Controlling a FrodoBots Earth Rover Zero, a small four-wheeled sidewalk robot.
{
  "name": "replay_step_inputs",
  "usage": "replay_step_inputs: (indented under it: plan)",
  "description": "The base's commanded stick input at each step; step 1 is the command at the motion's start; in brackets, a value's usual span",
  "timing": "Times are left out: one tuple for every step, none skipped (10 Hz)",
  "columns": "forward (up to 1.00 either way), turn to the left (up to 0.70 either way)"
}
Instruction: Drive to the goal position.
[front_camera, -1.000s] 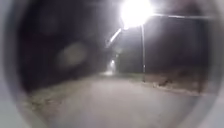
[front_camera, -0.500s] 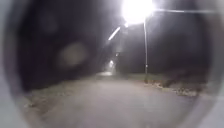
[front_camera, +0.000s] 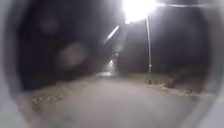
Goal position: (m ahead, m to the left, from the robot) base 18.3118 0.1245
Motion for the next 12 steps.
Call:
replay_step_inputs:
  plan:
    - [1.0,0.0]
    - [1.0,0.0]
    - [1.0,0.0]
    - [1.0,0.0]
    - [1.0,0.0]
    - [1.0,0.0]
    - [1.0,0.0]
    - [1.0,0.0]
    - [1.0,0.0]
    - [1.0,0.0]
    - [1.0,0.0]
    - [1.0,0.0]
